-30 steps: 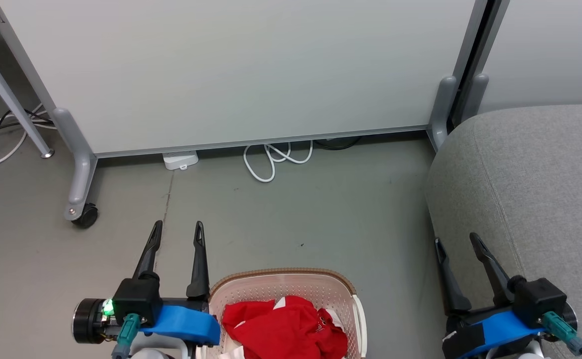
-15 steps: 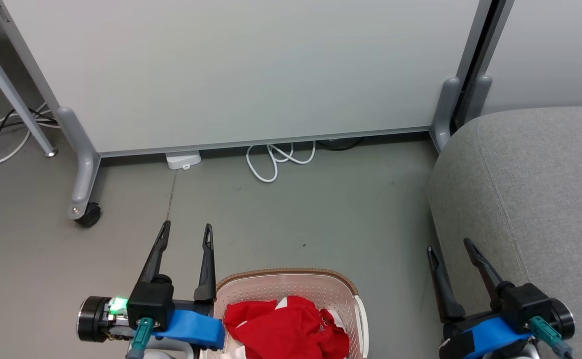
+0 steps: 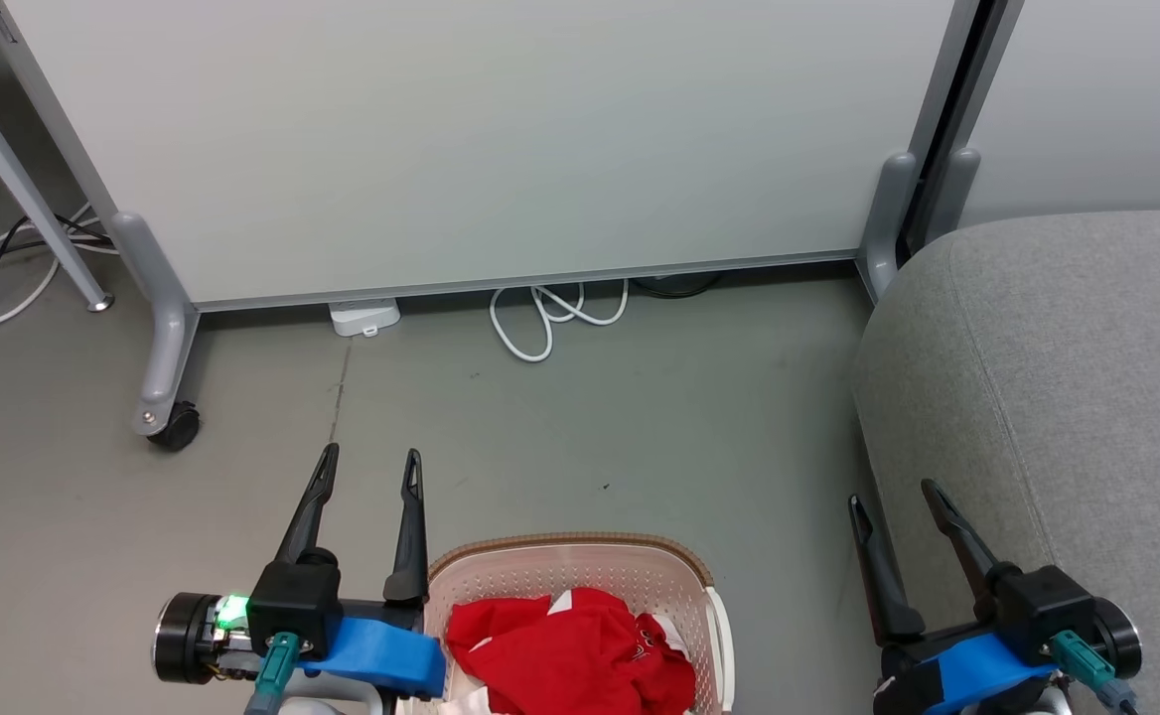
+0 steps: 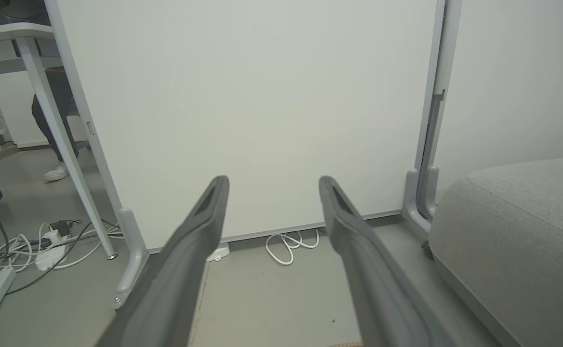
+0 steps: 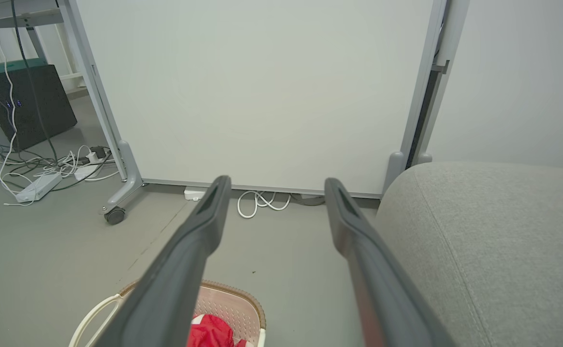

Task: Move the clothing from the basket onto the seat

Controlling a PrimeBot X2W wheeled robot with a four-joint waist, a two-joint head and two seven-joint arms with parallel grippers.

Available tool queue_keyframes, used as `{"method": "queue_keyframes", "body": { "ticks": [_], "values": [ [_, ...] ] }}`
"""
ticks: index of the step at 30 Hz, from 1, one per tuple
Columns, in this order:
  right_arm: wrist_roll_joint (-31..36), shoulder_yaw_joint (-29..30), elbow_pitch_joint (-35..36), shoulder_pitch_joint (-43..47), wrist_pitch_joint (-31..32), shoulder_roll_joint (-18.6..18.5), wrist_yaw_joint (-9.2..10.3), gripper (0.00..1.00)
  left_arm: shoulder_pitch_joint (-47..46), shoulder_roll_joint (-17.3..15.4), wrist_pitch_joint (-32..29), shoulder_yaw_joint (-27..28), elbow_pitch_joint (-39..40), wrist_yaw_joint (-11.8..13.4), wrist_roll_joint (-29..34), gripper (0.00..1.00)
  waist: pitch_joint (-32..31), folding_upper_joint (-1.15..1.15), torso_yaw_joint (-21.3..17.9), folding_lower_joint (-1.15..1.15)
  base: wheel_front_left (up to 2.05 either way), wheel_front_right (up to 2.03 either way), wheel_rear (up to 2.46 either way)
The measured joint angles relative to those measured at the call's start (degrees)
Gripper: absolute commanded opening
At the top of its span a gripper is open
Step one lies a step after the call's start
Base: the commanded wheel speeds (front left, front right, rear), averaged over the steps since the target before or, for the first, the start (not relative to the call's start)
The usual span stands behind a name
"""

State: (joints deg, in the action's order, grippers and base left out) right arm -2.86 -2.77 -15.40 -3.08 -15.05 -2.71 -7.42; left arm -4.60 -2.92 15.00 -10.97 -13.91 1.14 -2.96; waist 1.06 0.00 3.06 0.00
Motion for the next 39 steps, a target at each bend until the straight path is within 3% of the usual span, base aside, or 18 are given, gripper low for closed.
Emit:
{"method": "queue_keyframes", "body": {
  "ticks": [10,21,29,39],
  "values": [
    [-0.24,0.21,1.49,-1.88,-0.01,-0.01,0.0,1.0,-4.28,0.02,0.07,-0.9,-3.97,-2.36,-0.56,1.0,2.72,0.0,-0.59,0.0,0.0,0.0,0.0],
    [0.25,0.4,4.35,-7.02,-0.03,-0.65,-0.01,1.0,-16.52,-1.12,0.07,-5.3,-16.66,-6.45,2.45,1.0,10.01,0.0,-3.67,0.0,0.0,0.0,0.0],
    [-0.3,-0.35,6.27,-11.68,-0.09,-1.75,-0.05,1.0,-25.65,-2.29,0.07,-10.84,-28.98,-8.01,4.54,1.0,17.29,0.0,-6.72,0.01,0.0,0.0,0.0],
    [-0.97,-0.75,8.1,-16.19,-0.09,-2.47,-0.05,1.0,-35.83,-2.26,-0.12,-21.96,-45.12,-8.37,7.89,1.0,26.35,0.0,-9.36,0.01,0.0,0.0,0.0]
  ]
}}
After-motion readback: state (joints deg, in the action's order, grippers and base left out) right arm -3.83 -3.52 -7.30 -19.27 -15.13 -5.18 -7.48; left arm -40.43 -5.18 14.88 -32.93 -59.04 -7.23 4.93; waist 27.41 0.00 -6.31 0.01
